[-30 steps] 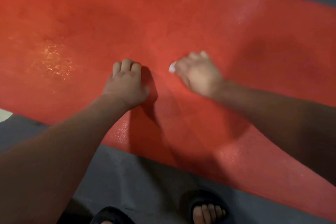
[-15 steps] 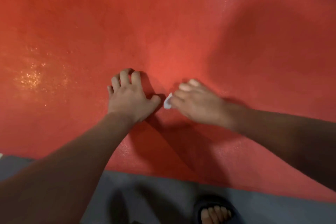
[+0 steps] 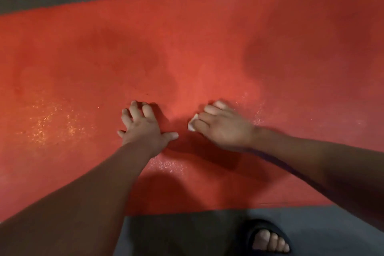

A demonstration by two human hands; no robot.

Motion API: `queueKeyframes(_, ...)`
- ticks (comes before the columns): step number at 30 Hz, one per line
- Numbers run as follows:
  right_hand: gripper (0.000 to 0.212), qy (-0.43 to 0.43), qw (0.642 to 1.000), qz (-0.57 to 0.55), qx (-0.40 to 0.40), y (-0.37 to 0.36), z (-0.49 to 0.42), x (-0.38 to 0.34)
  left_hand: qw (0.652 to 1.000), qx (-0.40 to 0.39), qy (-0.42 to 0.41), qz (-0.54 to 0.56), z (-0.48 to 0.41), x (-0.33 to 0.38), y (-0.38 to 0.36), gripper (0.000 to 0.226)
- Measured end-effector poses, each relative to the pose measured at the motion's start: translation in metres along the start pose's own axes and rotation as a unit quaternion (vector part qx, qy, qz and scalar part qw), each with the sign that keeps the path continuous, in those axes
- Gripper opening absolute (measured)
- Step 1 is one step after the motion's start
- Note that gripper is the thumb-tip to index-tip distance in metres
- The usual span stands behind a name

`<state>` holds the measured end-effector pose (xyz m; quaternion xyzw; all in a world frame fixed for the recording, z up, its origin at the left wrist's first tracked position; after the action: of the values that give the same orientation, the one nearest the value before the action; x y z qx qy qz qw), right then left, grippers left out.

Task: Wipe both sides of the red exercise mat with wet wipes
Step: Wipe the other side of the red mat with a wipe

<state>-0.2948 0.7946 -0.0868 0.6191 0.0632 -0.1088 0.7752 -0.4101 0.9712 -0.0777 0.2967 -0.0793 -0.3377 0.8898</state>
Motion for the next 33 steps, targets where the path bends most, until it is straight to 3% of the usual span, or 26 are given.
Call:
queueKeyframes(2,0.016,-0.025,0.999,0.040,0.006,0.006,0.007,0.028,1.000,-0.007,0.011,-0.012,-0.001,0.001,0.001,0.124)
queueKeyframes(4,0.018,-0.131,0.987,0.074,0.058,0.014,0.006,0.078,0.999,-0.018,0.019,-0.020,-0.001,0.004,0.003,0.123)
queueKeyframes(7,0.033,-0.349,0.929,0.048,0.114,0.030,0.016,0.144,0.999,-0.027,0.026,-0.034,-0.001,0.010,0.008,0.123)
queueKeyframes(9,0.033,-0.399,0.908,0.018,0.125,0.033,0.011,0.144,0.998,-0.042,0.031,-0.047,-0.002,0.013,0.009,0.122)
queueKeyframes(11,0.023,-0.359,0.926,0.004,0.116,0.029,0.003,0.113,0.997,-0.057,0.035,-0.048,-0.004,0.014,0.009,0.123)
queueKeyframes(14,0.018,-0.151,0.988,-0.004,0.041,0.009,0.007,0.040,0.997,-0.059,0.037,-0.035,-0.004,0.013,0.008,0.125)
queueKeyframes(16,0.016,-0.021,1.000,0.018,-0.013,0.000,0.022,0.023,0.997,-0.058,0.036,-0.030,-0.003,0.014,0.007,0.124)
queueKeyframes(17,0.016,0.000,0.999,0.033,-0.018,0.001,0.026,0.031,0.997,-0.057,0.038,-0.027,-0.002,0.014,0.007,0.124)
queueKeyframes(18,0.016,-0.015,0.998,0.053,-0.008,0.002,0.026,0.046,0.997,-0.057,0.041,-0.025,-0.001,0.015,0.007,0.123)
queueKeyframes(20,0.021,-0.127,0.987,0.082,0.056,0.009,0.026,0.091,0.997,-0.054,0.042,-0.024,0.000,0.016,0.008,0.123)
queueKeyframes(23,0.031,-0.347,0.929,0.036,0.122,0.027,0.027,0.150,0.998,-0.048,0.042,-0.031,-0.002,0.016,0.009,0.125)
queueKeyframes(25,0.033,-0.405,0.905,-0.009,0.129,0.032,0.015,0.149,0.997,-0.044,0.043,-0.055,-0.001,0.015,0.011,0.126)
queueKeyframes(28,0.028,-0.344,0.930,-0.031,0.124,0.028,-0.008,0.103,0.995,-0.048,0.043,-0.070,0.000,0.011,0.018,0.128)
queueKeyframes(31,0.021,-0.133,0.988,-0.028,0.077,0.012,-0.015,0.036,0.999,-0.024,0.026,-0.035,-0.004,0.005,0.038,0.120)
queueKeyframes(33,0.015,-0.041,0.998,0.001,0.052,0.009,-0.013,0.030,0.999,0.017,0.010,-0.033,-0.008,0.003,0.055,0.111)
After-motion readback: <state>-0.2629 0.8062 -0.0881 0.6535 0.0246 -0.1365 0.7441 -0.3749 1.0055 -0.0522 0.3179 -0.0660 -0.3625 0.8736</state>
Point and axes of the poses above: each hand's wrist, its own z-axis away from the middle knuckle, its own y-axis out of the back of the hand, x = y × z, the point moved 3 cm from there along -z, towards the middle knuckle, and after that the axes turned 15 degrees about -x, right-handed, at the moved point
